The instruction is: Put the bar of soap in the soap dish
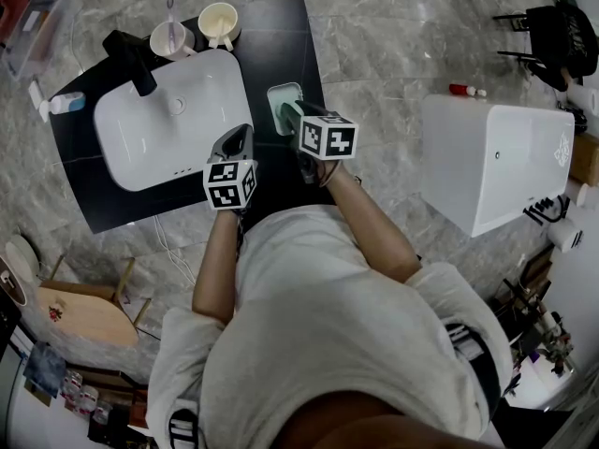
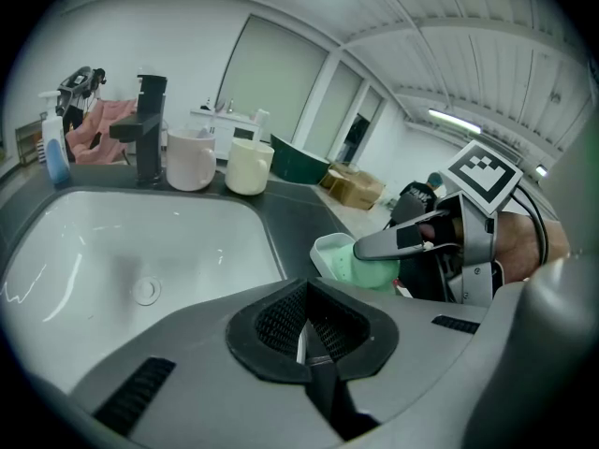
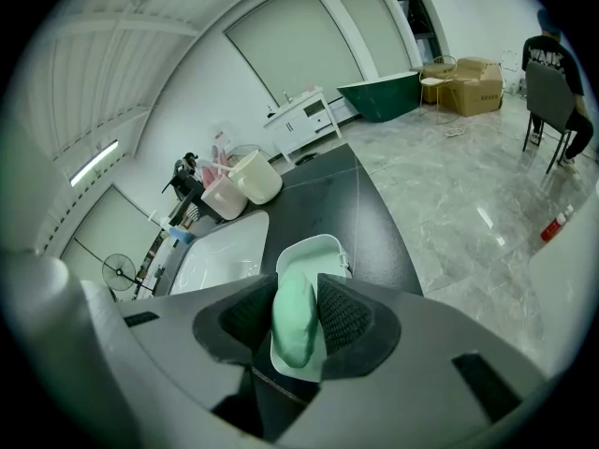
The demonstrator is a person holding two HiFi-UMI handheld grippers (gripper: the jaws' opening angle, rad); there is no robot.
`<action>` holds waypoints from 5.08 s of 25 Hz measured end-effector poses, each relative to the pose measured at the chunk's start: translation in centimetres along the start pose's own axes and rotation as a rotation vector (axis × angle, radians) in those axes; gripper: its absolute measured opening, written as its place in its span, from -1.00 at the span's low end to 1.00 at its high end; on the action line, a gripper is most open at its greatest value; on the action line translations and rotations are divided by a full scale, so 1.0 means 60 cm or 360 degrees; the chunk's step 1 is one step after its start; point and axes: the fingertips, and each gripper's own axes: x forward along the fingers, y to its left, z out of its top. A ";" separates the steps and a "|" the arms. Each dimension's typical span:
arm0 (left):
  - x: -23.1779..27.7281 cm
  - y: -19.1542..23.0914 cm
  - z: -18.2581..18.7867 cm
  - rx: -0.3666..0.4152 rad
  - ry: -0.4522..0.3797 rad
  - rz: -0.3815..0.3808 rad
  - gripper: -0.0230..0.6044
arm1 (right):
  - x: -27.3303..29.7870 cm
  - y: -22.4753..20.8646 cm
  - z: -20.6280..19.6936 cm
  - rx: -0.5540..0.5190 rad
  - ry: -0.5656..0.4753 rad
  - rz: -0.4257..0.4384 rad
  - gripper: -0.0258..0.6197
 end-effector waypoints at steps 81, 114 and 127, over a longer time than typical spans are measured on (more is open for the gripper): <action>-0.046 -0.063 -0.044 0.0131 -0.0024 -0.0087 -0.87 | -0.066 0.029 -0.090 -0.0414 -0.0064 -0.0099 -0.42; -0.136 -0.152 -0.004 0.0177 -0.0220 -0.0120 -0.87 | -0.225 0.072 -0.104 -0.0629 -0.0359 -0.0123 -0.92; -0.169 -0.183 0.035 0.0116 -0.0350 0.0115 -0.87 | -0.259 0.090 -0.049 -0.0840 -0.0424 0.0093 -0.92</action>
